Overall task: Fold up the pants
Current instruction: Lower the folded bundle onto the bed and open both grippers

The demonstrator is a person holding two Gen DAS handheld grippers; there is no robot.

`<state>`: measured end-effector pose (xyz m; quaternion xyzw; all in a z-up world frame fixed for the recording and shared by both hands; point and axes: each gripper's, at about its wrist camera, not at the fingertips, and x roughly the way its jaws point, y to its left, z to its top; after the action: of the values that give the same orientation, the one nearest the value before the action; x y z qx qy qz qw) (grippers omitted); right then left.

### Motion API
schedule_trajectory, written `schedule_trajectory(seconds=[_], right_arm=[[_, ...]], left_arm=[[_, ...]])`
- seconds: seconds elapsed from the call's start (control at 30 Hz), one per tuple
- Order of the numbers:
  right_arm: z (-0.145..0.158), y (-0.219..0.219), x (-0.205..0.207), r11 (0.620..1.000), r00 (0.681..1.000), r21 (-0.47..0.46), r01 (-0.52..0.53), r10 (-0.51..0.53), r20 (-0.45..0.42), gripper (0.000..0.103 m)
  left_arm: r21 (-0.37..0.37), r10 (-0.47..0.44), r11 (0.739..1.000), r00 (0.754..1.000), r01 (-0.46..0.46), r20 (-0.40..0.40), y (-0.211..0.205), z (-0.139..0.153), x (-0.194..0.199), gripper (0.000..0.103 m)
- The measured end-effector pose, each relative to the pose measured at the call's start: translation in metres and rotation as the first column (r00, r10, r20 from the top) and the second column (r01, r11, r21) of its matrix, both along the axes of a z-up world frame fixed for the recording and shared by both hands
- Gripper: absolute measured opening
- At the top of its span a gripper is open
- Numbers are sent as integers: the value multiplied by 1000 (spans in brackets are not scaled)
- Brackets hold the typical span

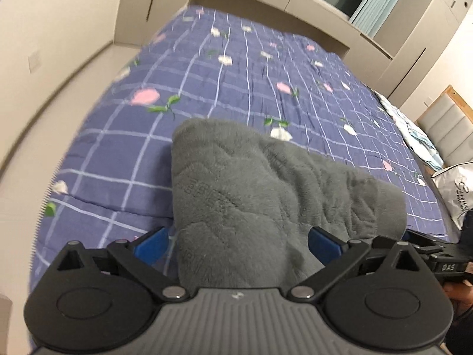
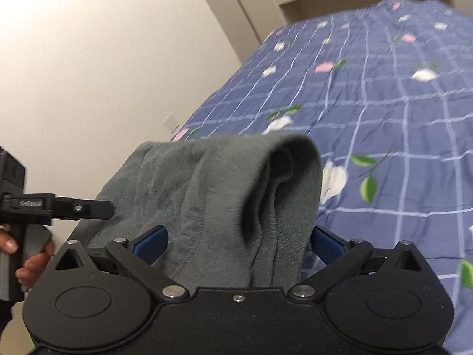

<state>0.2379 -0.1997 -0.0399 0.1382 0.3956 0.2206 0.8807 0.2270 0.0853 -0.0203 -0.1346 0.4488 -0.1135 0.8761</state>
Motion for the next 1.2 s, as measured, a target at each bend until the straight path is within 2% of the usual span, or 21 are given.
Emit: schedule_trajectory(seconds=[0.23, 0.4, 0.57, 0.73, 1.03, 1.2], right_arm=[[31, 6, -47, 997, 987, -33, 70, -64, 145, 103], [54, 15, -82, 996, 964, -23, 89, -80, 254, 103], [71, 23, -124, 993, 934, -23, 114, -99, 342, 103], [76, 30, -169, 989, 908, -29, 147, -123, 401, 103], [80, 39, -239, 967, 849, -54, 249, -192, 492, 103], [76, 48, -271, 958, 835, -90, 271, -187, 518, 103]], left_arm=[[88, 42, 994, 986, -57, 161, -14, 36, -45, 102], [114, 92, 986, 965, -123, 244, -23, 56, -83, 102], [138, 138, 971, 933, -193, 332, -29, 64, -130, 102], [167, 137, 963, 917, -212, 374, -35, 65, -172, 103], [155, 167, 954, 887, -255, 430, -47, 59, -223, 103], [194, 165, 945, 899, -262, 407, -47, 49, -243, 102]])
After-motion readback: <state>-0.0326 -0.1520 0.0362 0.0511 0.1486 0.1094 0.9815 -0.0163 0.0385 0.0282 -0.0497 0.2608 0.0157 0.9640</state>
